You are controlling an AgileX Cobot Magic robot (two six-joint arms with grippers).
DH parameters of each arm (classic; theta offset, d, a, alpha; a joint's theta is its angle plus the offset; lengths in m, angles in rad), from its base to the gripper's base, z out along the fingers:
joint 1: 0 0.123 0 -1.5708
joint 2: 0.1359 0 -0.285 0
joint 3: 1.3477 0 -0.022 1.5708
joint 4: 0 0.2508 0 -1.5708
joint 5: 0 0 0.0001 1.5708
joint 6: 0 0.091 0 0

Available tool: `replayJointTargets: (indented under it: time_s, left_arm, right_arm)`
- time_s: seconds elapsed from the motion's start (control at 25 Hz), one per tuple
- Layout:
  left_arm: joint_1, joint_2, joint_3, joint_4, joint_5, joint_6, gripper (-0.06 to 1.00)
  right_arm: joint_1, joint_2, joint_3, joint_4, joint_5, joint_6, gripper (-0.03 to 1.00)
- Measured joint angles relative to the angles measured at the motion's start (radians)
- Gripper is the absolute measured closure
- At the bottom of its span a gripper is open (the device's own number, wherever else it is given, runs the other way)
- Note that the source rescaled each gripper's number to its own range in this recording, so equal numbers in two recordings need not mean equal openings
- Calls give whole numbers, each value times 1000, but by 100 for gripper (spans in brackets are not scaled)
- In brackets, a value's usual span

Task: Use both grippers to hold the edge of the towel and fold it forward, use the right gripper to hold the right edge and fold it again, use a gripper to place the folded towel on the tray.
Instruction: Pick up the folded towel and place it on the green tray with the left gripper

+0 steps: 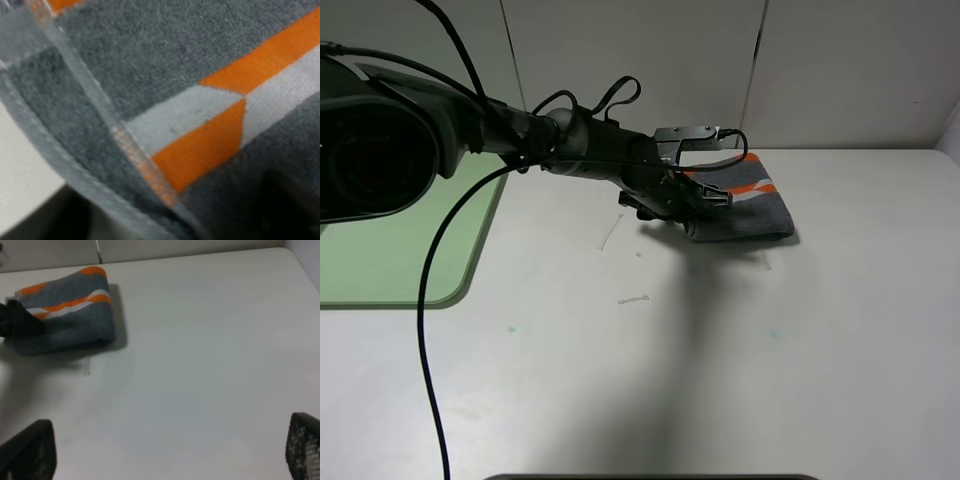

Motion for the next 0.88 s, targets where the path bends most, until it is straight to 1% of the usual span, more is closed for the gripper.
replayJointTargets:
  time_s: [0.12, 0.32, 0.48, 0.52, 0.88]
  left_arm:
    - [-3, 0, 0, -2, 0, 0, 47]
    - [-4, 0, 0, -2, -4, 0, 66]
    - [-4, 0, 0, -3, -7, 0, 87]
    - [-4, 0, 0, -3, -7, 0, 90]
    - [-4, -8, 0, -3, 5, 0, 91]
  right_arm:
    - [0, 0, 0, 0, 0, 0, -3]
    - [0, 0, 0, 0, 0, 0, -3]
    - [0, 0, 0, 0, 0, 0, -3]
    - [0, 0, 0, 0, 0, 0, -3]
    - [0, 0, 0, 0, 0, 0, -3]
